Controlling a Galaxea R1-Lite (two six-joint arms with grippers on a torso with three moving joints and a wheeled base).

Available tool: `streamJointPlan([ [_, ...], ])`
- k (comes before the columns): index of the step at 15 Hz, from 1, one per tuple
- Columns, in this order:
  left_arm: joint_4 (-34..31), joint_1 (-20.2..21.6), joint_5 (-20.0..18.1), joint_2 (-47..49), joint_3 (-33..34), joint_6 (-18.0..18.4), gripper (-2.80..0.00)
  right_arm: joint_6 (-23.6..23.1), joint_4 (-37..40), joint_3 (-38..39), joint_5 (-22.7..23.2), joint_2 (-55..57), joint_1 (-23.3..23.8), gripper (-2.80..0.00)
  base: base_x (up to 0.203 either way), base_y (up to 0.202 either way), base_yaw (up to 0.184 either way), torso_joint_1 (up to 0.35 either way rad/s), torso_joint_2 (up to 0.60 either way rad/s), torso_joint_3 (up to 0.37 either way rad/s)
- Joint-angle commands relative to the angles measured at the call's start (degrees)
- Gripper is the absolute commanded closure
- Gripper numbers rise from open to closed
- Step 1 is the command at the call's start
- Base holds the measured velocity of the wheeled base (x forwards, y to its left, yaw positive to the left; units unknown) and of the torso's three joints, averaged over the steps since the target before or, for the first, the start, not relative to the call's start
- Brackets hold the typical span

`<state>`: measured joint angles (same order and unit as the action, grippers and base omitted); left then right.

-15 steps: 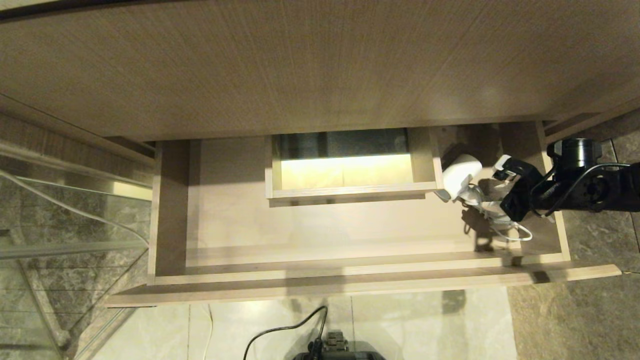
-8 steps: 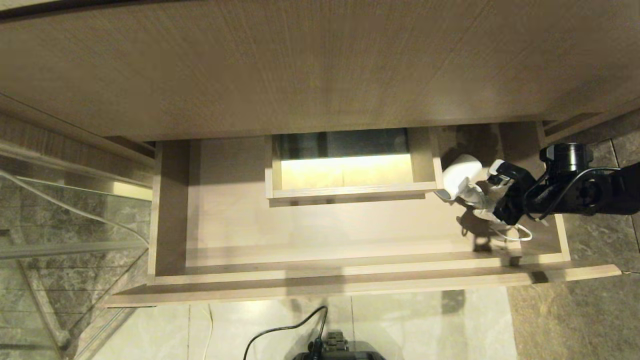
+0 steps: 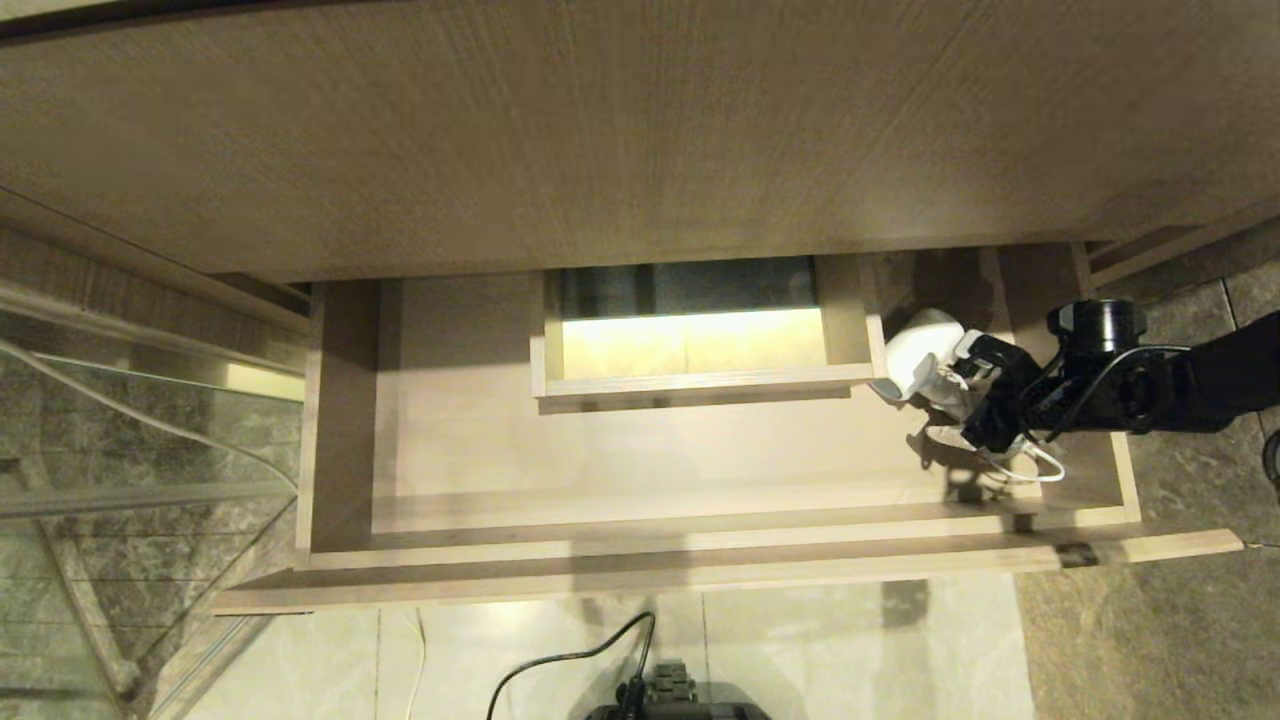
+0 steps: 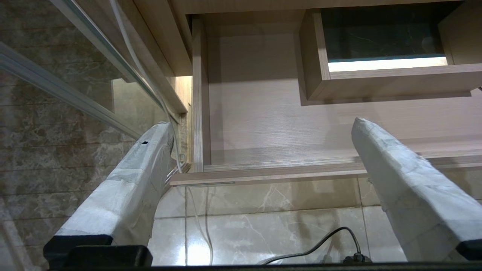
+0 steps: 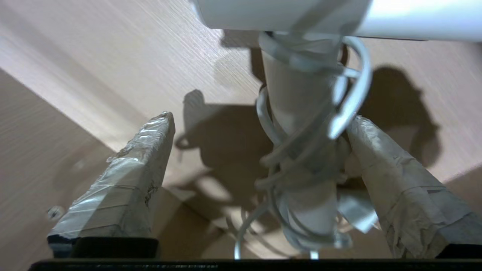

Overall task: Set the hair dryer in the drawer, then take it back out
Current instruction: Take the hairdryer out

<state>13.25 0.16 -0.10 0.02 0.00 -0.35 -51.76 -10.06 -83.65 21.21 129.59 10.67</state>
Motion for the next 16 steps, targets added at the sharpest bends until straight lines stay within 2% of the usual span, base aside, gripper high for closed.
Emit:
streamJointPlan([
  [1, 0.11, 0.02, 0.01, -0.02, 2.29, 0.0, -2.8, -0.25, -0.13, -3.16, 0.15, 3.48, 0.06, -2.8, 0.0, 0.0, 0.0, 0.0, 0.0, 0.0],
  [6, 0.11, 0.02, 0.01, -0.02, 2.29, 0.0, -2.8, 0.27, -1.98, -9.49, -0.12, 7.24, 0.14, -2.8, 0.0, 0.0, 0.0, 0.0, 0.0, 0.0],
  [16, 0.11, 0.02, 0.01, -0.02, 2.29, -0.02, -2.8, 0.38, -1.61, -9.31, -0.21, 8.63, 0.14, -2.8, 0.0, 0.0, 0.0, 0.0, 0.0, 0.0],
])
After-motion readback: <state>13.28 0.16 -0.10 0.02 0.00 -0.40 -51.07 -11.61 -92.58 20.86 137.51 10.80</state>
